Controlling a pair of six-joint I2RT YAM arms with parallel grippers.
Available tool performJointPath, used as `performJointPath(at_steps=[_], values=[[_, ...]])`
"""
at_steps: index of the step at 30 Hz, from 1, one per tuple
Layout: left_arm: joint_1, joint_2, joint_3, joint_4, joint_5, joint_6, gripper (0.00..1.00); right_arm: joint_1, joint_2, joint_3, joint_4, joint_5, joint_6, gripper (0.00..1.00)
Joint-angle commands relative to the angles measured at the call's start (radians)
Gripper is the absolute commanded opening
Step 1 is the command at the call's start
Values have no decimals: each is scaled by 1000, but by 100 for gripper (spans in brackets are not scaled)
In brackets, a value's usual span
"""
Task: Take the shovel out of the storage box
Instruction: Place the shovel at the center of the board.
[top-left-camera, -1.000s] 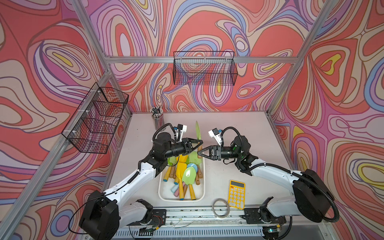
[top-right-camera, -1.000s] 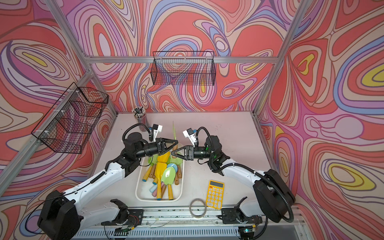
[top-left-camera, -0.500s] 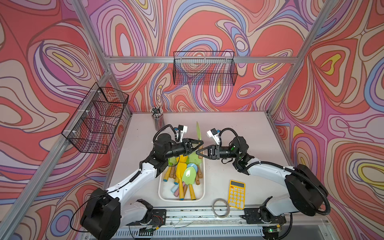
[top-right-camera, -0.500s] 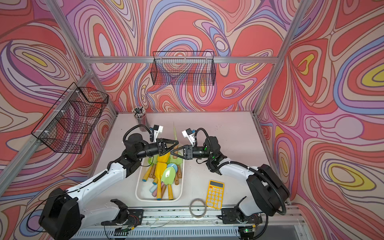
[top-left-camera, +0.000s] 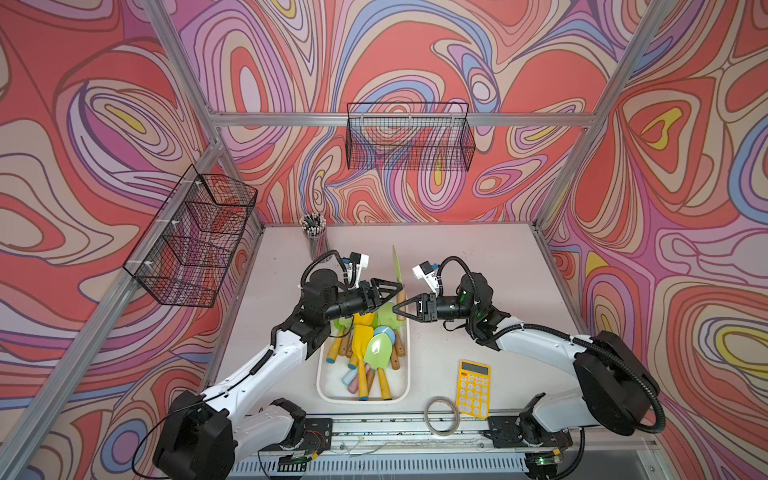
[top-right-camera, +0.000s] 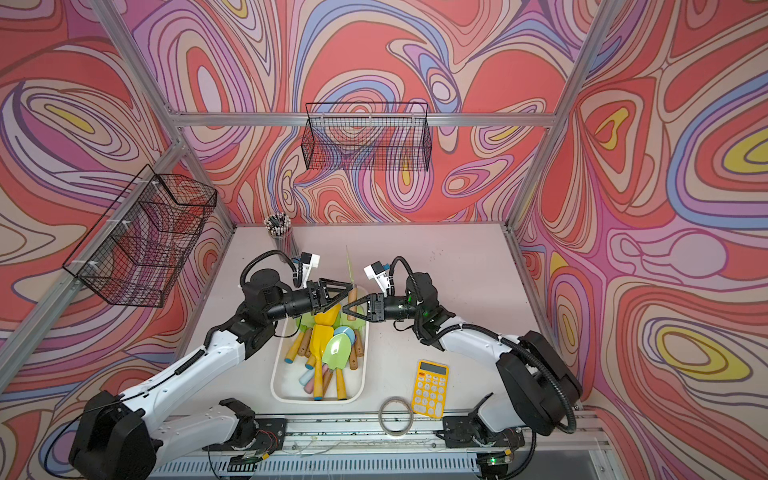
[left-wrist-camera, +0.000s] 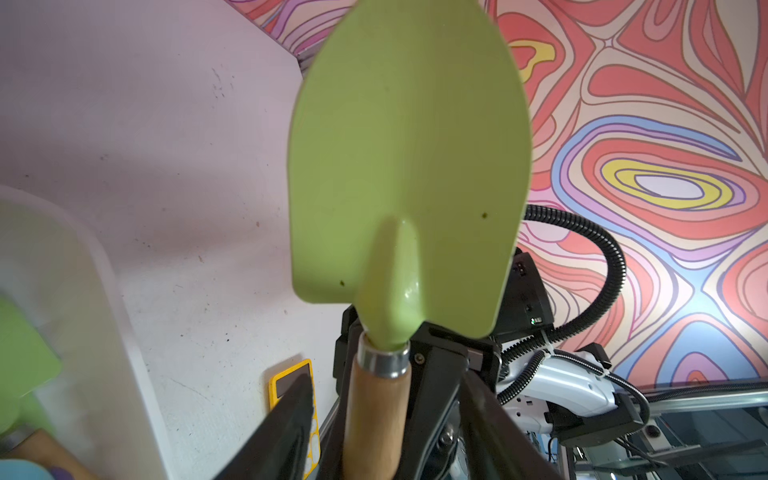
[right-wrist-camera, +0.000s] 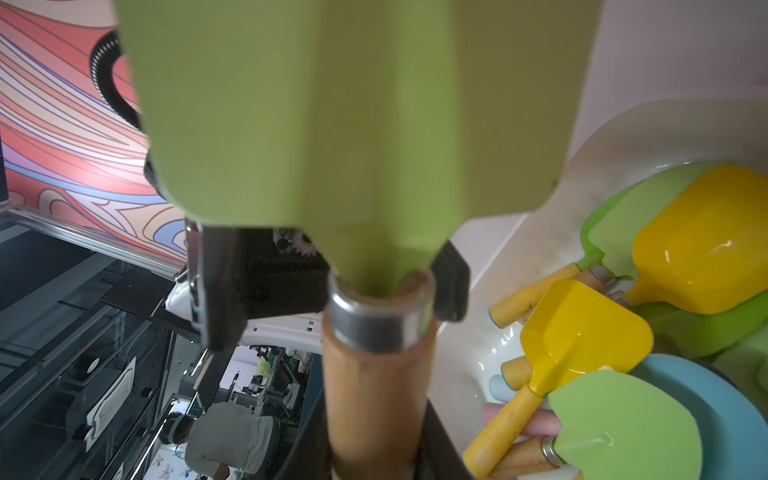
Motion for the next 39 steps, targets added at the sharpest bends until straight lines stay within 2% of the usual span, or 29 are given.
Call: performJointPath(at_steps=[1, 8, 11, 16, 21, 25, 28, 31, 36, 39], values=[[39, -44, 31, -160, -35, 78, 68, 0, -48, 53, -150, 70, -111, 11], [48, -133, 132, -517, -174, 295, 70, -15, -26, 217, -495, 223, -272, 10], [52, -151, 164, -647, -255, 354, 69, -19, 17, 327, -641, 312, -347, 9], [54, -174, 190, -790, -389, 414, 69, -47, 130, 478, -768, 397, -395, 9], [54, -181, 191, -881, -479, 449, 68, -48, 328, 740, -987, 571, -505, 9], [54, -167, 170, -901, -508, 465, 66, -51, 548, 996, -1123, 685, -555, 9], [53, -155, 153, -934, -575, 481, 65, -51, 744, 1230, -1253, 781, -583, 9], [53, -146, 143, -947, -581, 490, 65, -51, 900, 1397, -1343, 862, -603, 9], [54, -159, 121, -946, -571, 484, 64, -57, 1054, 1549, -1416, 944, -654, 10], [53, -167, 111, -949, -568, 483, 65, -64, 1092, 1573, -1435, 979, -676, 11]])
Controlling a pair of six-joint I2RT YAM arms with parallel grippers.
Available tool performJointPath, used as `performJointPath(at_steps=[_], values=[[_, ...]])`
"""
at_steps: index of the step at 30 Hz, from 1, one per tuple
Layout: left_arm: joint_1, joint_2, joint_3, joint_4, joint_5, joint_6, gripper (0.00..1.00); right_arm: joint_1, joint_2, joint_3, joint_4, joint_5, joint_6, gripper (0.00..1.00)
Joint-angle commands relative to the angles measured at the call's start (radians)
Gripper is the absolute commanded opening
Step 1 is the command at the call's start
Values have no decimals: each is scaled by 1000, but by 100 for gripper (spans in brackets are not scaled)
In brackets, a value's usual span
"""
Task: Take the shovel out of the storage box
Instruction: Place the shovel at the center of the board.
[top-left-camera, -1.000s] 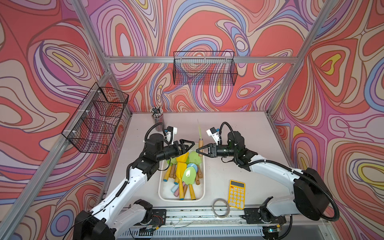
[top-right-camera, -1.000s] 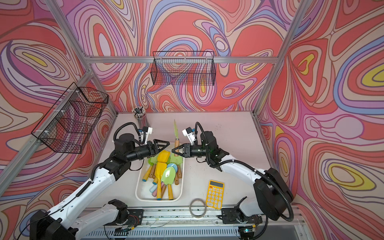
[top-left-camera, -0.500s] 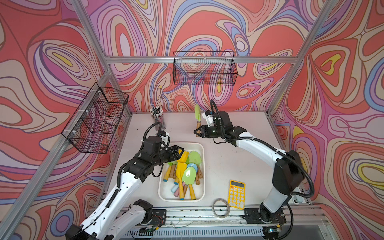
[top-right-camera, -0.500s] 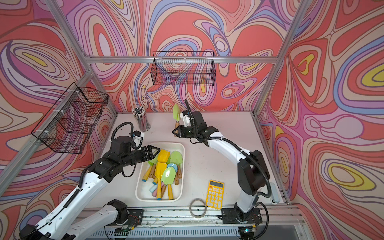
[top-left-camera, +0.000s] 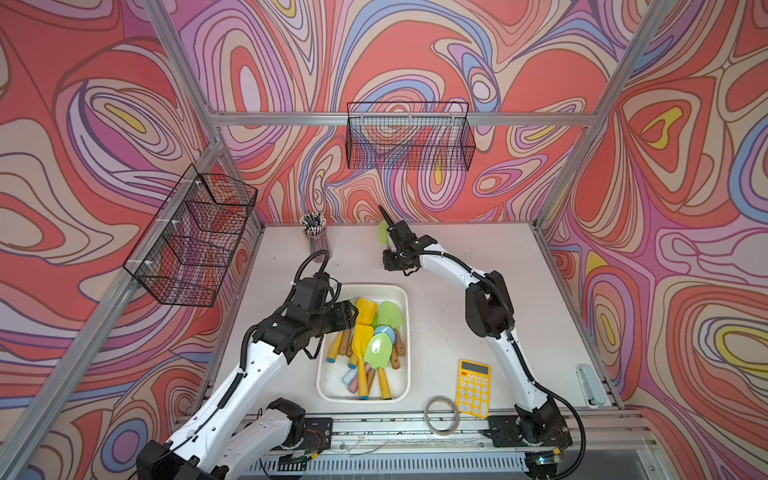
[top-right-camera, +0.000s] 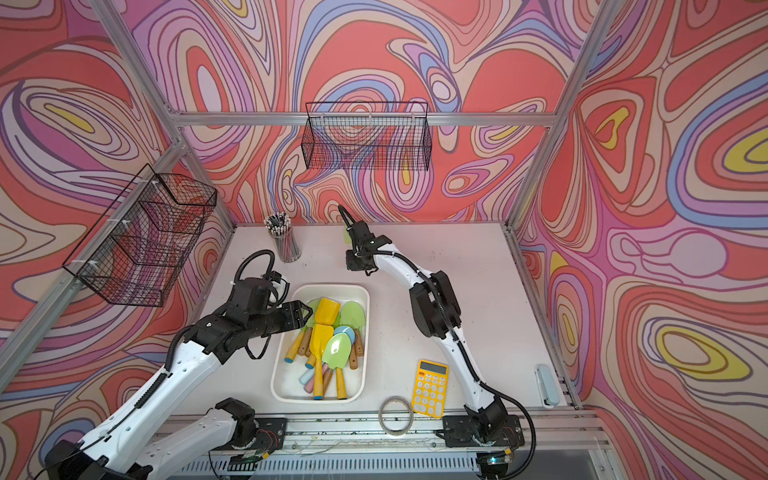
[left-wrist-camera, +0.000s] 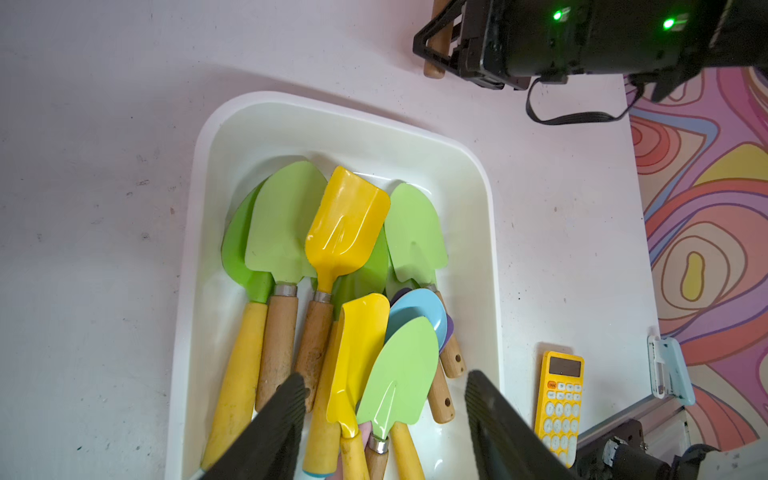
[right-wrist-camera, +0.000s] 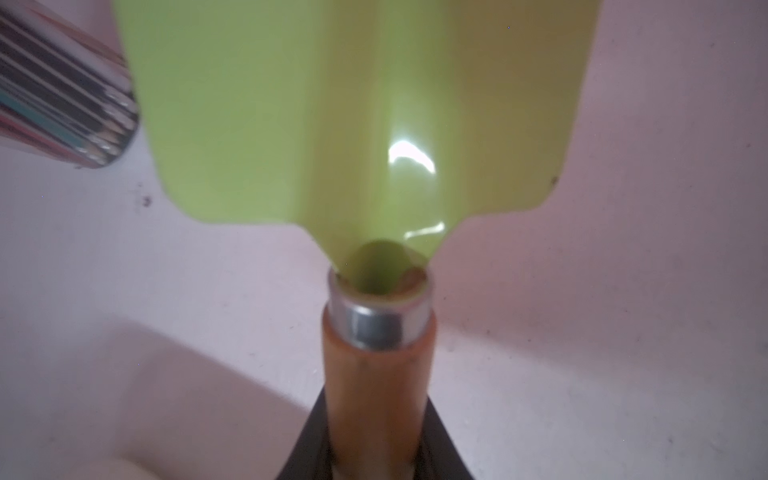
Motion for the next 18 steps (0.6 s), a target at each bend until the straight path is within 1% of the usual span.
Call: performJointPath(at_steps=[1, 8, 14, 18], values=[[6, -16, -20, -39, -13, 13, 65, -10, 5, 37, -67, 89, -53, 11], [6, -8, -50, -7, 12, -13, 64, -13, 15, -5, -44, 113, -58, 13], [5, 2, -50, 0, 21, -18, 64, -12, 59, 21, -47, 128, -64, 17], [5, -2, -51, -5, 20, -17, 64, -12, 80, 32, -46, 129, -58, 22]])
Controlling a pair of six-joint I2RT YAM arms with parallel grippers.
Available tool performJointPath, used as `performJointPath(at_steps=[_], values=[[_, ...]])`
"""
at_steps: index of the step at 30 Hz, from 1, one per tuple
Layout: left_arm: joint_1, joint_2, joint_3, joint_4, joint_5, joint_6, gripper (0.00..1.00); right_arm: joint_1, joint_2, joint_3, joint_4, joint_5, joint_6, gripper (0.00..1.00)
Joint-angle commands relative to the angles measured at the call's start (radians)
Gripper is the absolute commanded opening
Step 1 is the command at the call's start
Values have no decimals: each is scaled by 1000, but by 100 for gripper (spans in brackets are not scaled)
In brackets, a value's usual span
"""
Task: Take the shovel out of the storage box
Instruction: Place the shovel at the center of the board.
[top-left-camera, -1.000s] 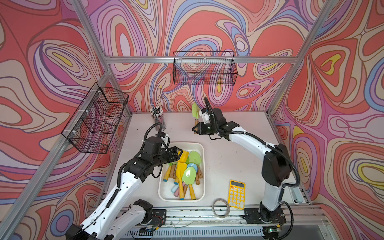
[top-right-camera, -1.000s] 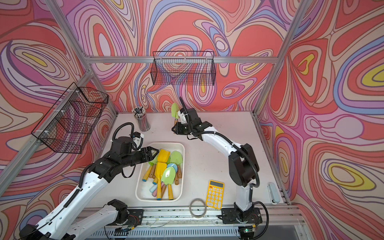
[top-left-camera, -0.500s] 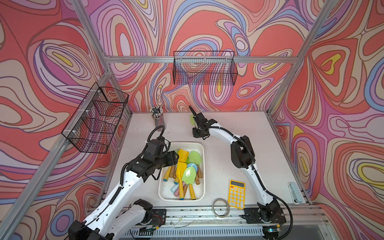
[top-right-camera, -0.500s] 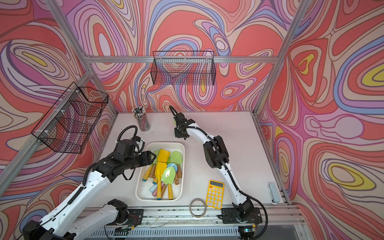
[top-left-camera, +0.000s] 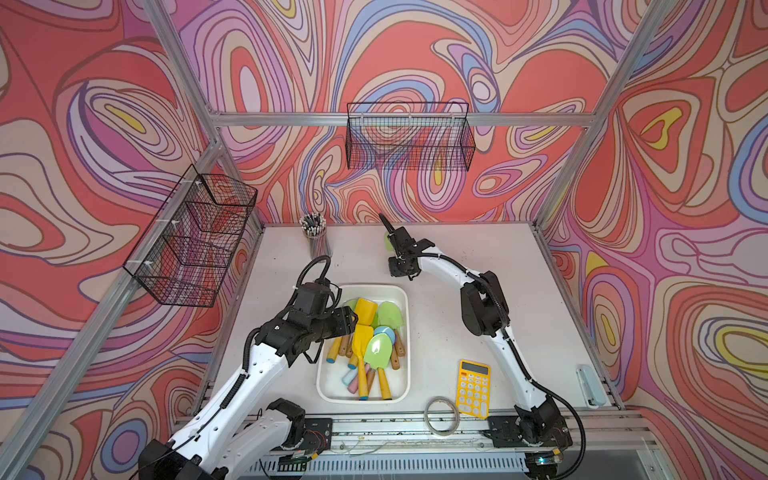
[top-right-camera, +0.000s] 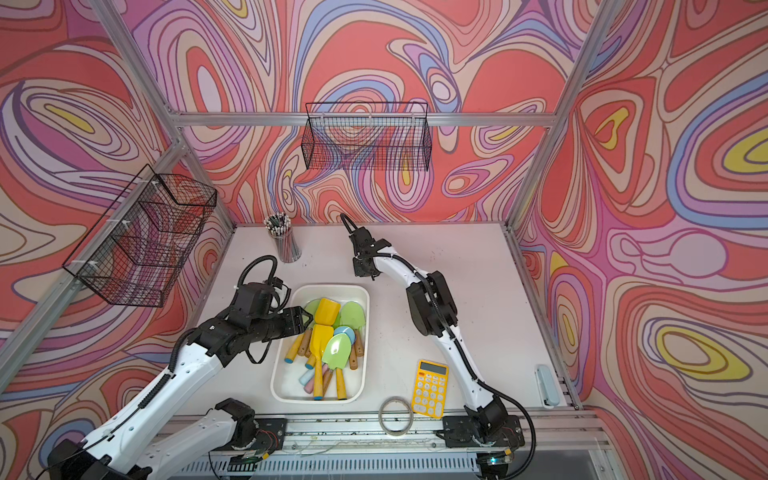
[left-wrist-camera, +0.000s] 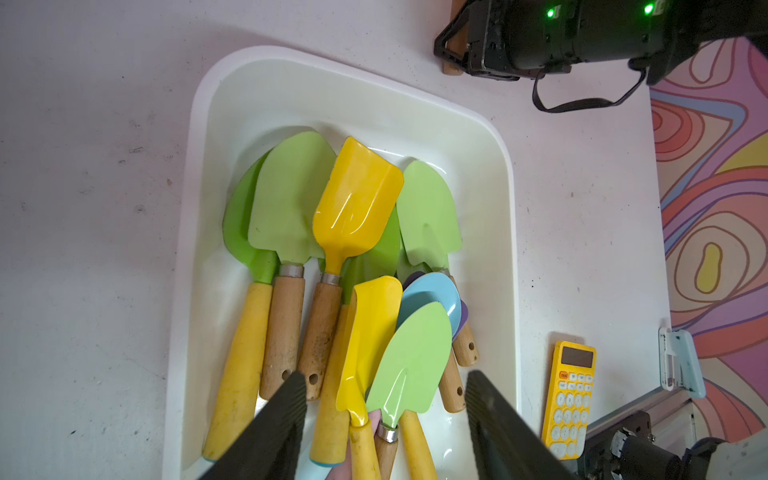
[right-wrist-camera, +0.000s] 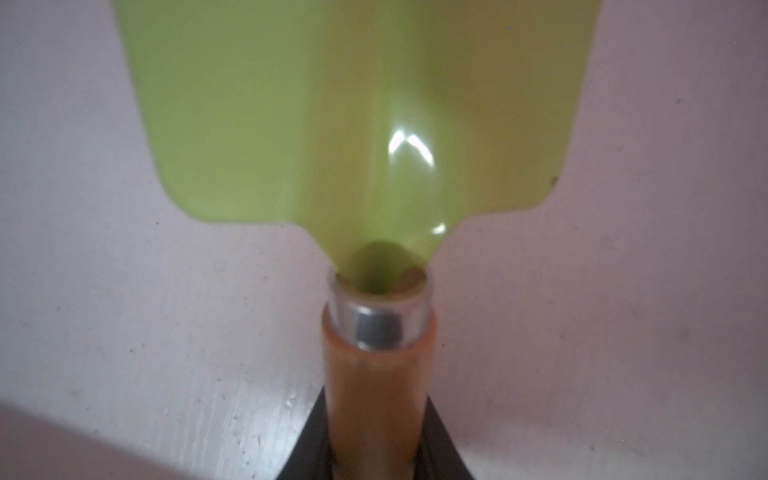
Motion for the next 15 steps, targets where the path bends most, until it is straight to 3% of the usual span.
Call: performJointPath(at_steps=[1, 15], values=[[6, 2, -8, -8, 8, -9, 64, -1, 42, 21, -6, 20, -6, 23], [5, 11, -18, 2, 18, -16, 64, -1, 32, 14, -2, -4, 3, 31]])
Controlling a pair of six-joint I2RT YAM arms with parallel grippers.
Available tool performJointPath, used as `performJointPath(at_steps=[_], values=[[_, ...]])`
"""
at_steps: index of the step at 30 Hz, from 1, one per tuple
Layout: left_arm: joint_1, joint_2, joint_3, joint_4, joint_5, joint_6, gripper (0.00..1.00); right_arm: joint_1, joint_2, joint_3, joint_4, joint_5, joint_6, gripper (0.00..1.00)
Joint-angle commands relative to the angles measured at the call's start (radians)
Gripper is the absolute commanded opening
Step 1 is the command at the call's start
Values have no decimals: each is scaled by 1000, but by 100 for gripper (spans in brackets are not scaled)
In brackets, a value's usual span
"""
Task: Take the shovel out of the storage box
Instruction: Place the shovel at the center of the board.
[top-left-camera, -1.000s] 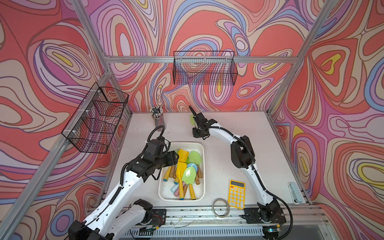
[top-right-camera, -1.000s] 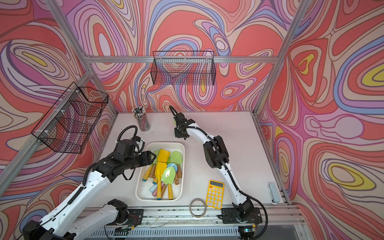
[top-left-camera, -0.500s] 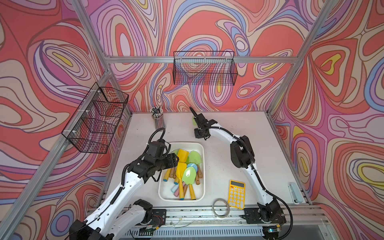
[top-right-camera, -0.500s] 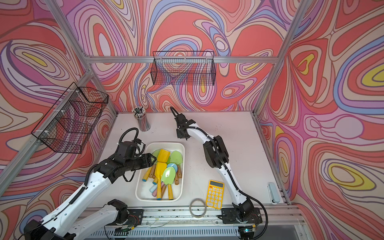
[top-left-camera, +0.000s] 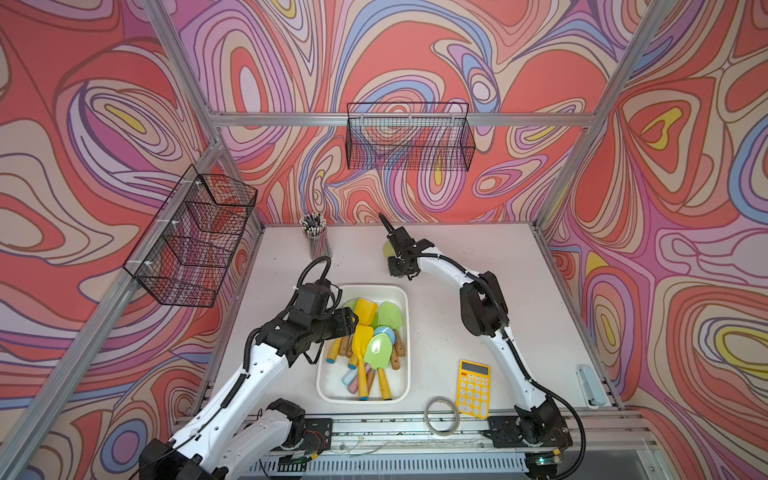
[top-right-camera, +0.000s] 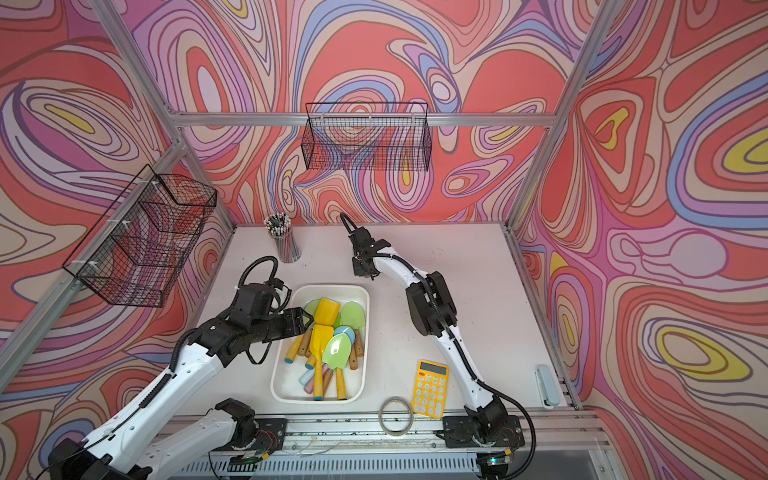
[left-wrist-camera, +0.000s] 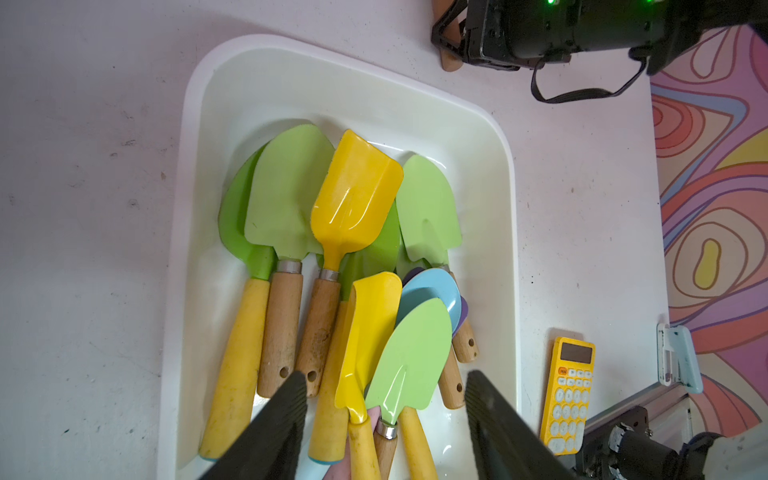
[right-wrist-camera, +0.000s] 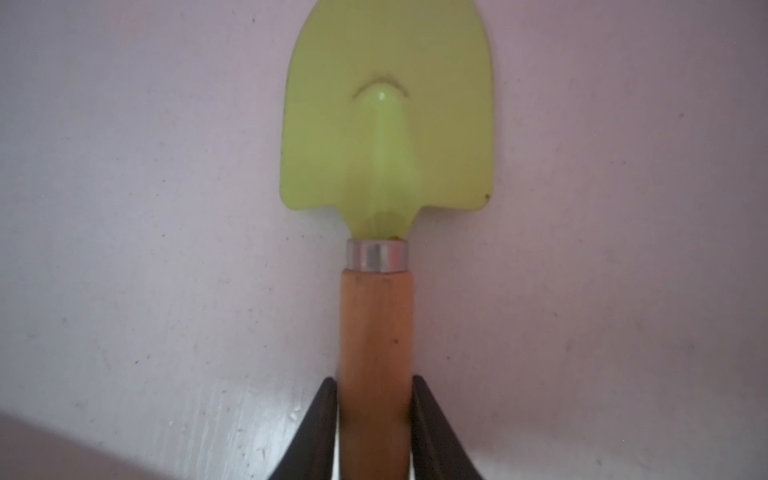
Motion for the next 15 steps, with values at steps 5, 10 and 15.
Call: performJointPath(at_steps=[5, 10, 15], values=[[6, 12, -17, 7, 11, -8, 64, -1, 14, 4, 9, -45, 7, 30], [6, 19, -22, 14, 10, -8, 64, -1, 20, 26, 33, -120, 23, 30], [-3, 26, -14, -4, -9, 2, 63, -5, -11, 2, 30, -96, 11, 30]])
